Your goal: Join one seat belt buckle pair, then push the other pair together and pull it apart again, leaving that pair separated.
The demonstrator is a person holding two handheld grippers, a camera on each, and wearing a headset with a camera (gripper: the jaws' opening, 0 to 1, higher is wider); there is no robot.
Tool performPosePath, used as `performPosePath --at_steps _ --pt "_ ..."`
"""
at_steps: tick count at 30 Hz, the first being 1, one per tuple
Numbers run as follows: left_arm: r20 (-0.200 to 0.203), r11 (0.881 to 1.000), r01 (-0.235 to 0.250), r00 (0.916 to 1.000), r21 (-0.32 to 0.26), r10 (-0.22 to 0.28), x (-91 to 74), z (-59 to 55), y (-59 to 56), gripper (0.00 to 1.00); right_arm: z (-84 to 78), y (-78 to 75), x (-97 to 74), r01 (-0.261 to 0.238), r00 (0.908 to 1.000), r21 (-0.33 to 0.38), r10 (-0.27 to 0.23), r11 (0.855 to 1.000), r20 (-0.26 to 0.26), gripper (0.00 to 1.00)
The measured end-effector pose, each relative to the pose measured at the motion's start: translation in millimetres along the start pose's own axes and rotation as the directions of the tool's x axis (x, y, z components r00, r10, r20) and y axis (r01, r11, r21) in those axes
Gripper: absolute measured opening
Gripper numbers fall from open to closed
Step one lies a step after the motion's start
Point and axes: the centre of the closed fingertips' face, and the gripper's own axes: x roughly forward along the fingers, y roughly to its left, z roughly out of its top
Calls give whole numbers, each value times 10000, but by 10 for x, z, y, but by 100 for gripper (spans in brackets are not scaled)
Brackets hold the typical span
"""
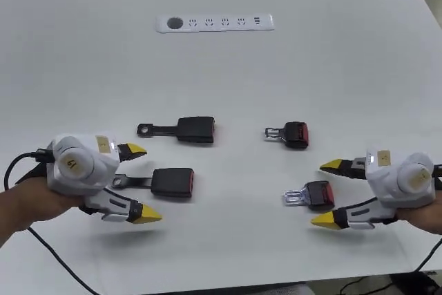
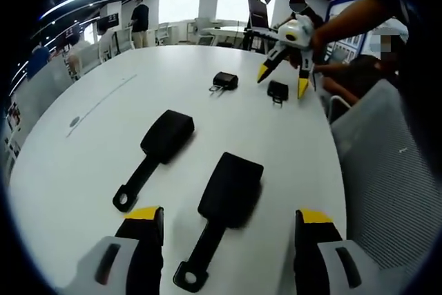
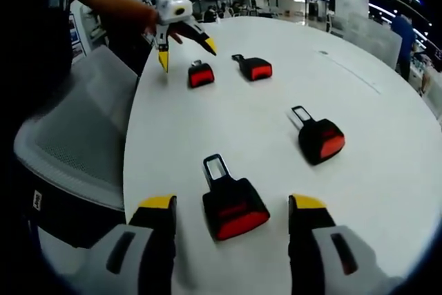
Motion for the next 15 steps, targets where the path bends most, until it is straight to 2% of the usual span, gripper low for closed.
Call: performPosePath --at_steps 5,10,15 --pt "-275 9991 153 9995 408 -141 99 -33 56 72 -60 13 16 -334 9991 -31 333 9994 -247 64" --pt "-433 9971 362 9985 672 -333 168 -15 45 65 -56 12 22 -496 9985 -88 494 9987 -220 58" --pt "-671 9937 515 9967 999 -449 229 -51 29 59 -56 40 19 -651 9970 -545 626 9964 -466 56"
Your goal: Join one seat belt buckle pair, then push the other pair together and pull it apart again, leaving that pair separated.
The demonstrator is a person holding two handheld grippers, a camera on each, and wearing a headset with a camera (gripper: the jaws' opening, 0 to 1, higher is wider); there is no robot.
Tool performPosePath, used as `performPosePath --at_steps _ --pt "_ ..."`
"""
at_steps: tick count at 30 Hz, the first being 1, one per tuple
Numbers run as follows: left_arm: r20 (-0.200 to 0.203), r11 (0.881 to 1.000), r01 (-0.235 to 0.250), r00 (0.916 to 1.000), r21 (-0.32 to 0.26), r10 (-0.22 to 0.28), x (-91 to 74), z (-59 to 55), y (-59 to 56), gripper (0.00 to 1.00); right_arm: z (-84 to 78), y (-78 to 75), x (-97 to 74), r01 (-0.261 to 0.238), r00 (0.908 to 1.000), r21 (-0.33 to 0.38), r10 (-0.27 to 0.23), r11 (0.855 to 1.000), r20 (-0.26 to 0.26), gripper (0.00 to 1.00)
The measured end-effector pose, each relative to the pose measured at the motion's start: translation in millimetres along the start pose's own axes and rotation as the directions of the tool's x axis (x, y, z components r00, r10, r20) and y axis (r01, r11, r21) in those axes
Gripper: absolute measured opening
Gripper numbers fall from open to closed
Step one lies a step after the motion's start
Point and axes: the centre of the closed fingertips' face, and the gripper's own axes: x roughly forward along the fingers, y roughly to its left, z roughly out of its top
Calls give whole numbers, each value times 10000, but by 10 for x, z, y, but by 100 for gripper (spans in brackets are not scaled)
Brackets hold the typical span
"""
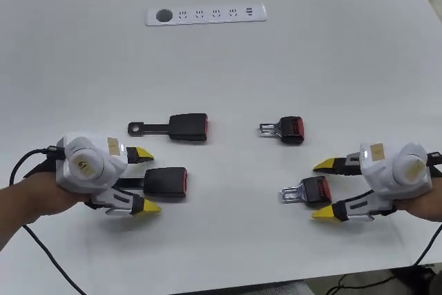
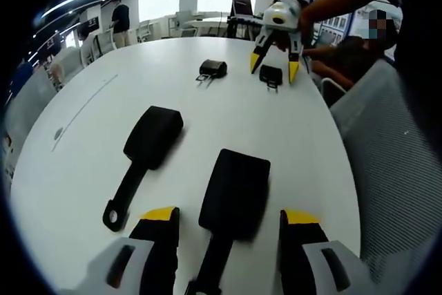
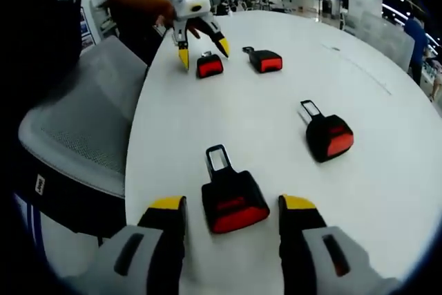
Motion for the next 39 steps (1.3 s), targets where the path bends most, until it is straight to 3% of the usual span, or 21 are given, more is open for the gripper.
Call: performPosePath --at_steps 5,8,12,15,27,39 --pt "-152 9967 -151 9998 796 163 29 -27 42 53 8 34 -7 -98 9997 -249 92 9996 -244 50" --pt "-149 9973 -126 9998 722 138 39 -47 77 51 14 35 -7 -64 9993 -563 43 9984 -363 47" --pt "-106 9947 115 9999 1023 -105 57 -40 37 39 12 -9 -9 -2 9990 -505 -21 9987 -439 39" --pt "-86 9933 32 10000 1154 -22 53 -40 68 35 19 -10 -9 -36 9990 -535 12 9986 -439 38" --pt "-245 9875 223 9995 1561 -187 78 -48 68 34 3 -82 12 140 9992 -473 -156 9988 -354 37" --pt "-452 9884 204 9989 1504 -137 65 -18 36 34 112 -106 111 316 9991 -278 -308 9991 287 37"
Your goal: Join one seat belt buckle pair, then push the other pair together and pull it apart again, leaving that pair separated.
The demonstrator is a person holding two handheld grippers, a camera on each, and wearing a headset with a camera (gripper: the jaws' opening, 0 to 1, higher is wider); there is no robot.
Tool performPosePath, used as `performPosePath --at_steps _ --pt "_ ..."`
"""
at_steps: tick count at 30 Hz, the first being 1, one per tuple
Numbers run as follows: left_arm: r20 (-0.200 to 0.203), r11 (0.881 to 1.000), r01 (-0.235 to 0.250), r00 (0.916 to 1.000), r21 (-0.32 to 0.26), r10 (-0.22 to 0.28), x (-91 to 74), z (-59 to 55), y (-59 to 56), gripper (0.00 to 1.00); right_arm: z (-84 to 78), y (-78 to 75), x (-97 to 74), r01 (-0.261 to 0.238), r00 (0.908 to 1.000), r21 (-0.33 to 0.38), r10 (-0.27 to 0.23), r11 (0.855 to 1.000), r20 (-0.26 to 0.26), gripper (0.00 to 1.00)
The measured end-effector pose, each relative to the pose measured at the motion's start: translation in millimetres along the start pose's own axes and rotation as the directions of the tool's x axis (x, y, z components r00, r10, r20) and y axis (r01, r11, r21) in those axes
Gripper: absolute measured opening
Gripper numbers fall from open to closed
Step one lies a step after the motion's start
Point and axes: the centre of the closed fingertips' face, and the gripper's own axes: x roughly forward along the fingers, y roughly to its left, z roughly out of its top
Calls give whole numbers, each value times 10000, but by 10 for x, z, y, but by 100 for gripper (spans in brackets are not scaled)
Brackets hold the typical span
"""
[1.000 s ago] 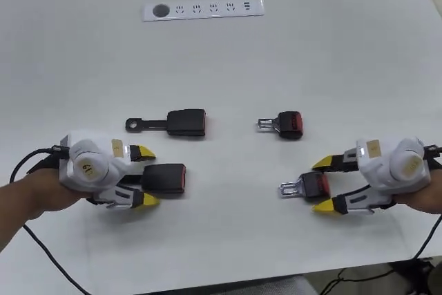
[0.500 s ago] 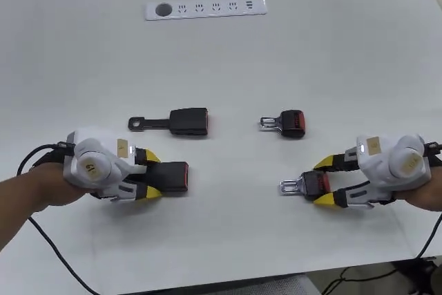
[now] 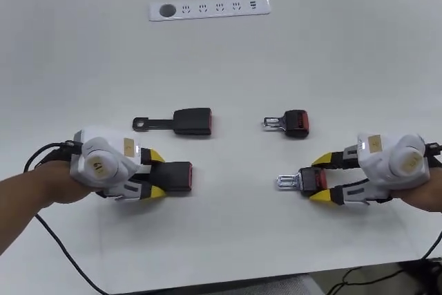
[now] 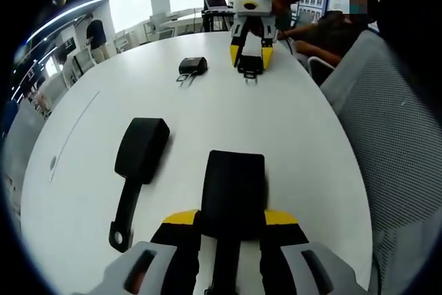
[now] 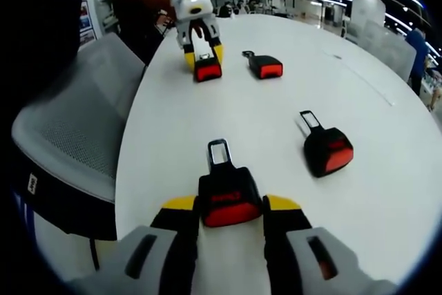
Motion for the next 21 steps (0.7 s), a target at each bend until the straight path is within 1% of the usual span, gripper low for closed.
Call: performPosePath --at_steps 3,4,5,8,12,15,18,19,21 --pt "-65 10000 10 10000 17 -10 -7 18 -10 34 43 -5 45 -9 9997 -34 10 10000 231 37" --pt "-81 10000 15 10000 23 -15 -10 24 -13 34 51 -5 58 20 9997 -19 -20 10000 237 37" --pt "-105 10000 19 9999 7 -19 -12 25 -13 34 85 6 77 22 9995 -32 -20 10000 329 37" --pt "-167 10000 24 9999 -2 -24 -13 23 -15 34 117 9 129 52 9987 -35 -50 10000 503 37" --pt "-252 10000 24 9997 -30 -25 -18 32 -25 34 216 8 202 95 9969 -27 -93 10000 787 37" --pt "-298 10000 50 9995 -10 -50 -18 32 -25 34 277 49 253 49 9962 7 -50 10000 874 37" --pt "-321 10000 69 9995 -3 -69 -16 26 -20 34 321 32 295 43 9958 7 -43 10000 916 37" --pt "-337 10000 73 9994 -1 -73 -17 26 -22 34 356 23 323 11 9948 -70 -3 10000 1022 37" --pt "-364 10000 69 9993 -13 -69 -15 23 -18 34 410 27 358 4 9947 -48 1 10000 1025 37"
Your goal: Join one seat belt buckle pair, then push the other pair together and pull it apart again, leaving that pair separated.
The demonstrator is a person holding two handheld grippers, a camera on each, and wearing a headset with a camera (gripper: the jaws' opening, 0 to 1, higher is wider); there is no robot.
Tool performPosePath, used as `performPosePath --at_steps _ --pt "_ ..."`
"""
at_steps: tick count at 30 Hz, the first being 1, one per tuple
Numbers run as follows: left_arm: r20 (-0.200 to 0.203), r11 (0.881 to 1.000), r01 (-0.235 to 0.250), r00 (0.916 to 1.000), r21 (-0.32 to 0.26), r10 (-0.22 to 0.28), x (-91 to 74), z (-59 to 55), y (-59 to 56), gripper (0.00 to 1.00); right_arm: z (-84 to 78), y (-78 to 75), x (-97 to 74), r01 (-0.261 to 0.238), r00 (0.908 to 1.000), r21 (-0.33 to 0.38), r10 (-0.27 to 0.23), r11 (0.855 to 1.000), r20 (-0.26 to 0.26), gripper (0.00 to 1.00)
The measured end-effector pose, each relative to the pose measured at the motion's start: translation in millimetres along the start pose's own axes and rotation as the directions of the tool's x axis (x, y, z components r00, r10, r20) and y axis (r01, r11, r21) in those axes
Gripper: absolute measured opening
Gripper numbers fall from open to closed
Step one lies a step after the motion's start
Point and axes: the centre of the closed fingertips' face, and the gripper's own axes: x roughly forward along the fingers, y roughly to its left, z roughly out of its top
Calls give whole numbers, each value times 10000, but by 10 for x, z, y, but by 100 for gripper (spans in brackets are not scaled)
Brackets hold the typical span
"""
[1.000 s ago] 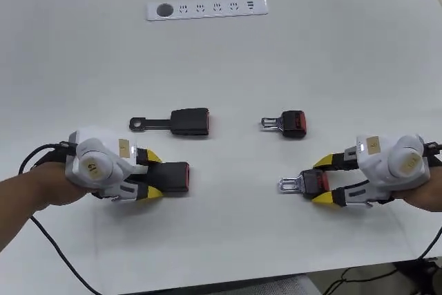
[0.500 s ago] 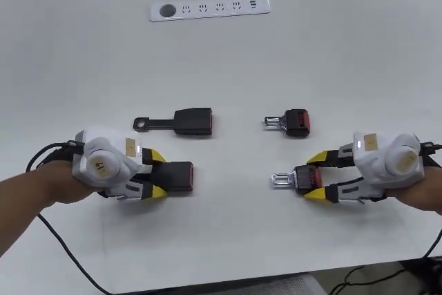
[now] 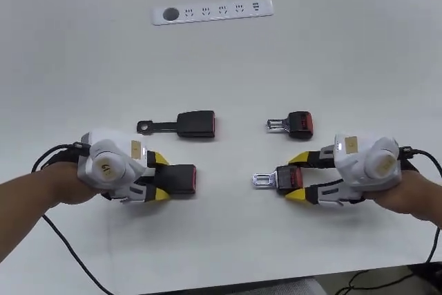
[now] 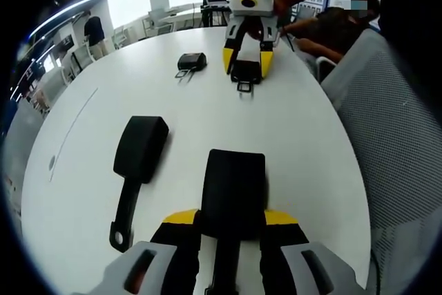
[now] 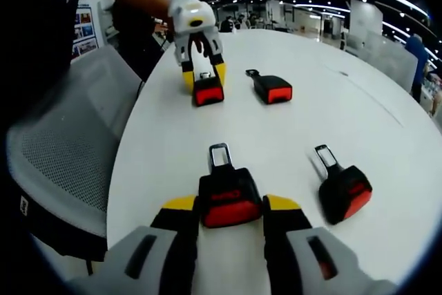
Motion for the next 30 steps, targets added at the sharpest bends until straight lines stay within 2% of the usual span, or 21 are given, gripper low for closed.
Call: performPosePath --at_steps 7,16,25,30 --pt "-65 10000 -18 10000 -46 18 6 -28 14 34 154 7 162 -47 9999 78 46 10000 114 37" --pt "-98 9999 -26 9999 -107 25 9 -47 26 34 442 0 405 -57 9991 227 47 9997 430 37" --pt "-138 9999 -33 9999 -141 31 9 -55 28 34 626 -31 591 -119 9985 149 111 9998 535 37" --pt "-133 9999 -58 9999 -158 56 12 -59 26 34 721 15 701 -224 9976 200 211 9995 657 37"
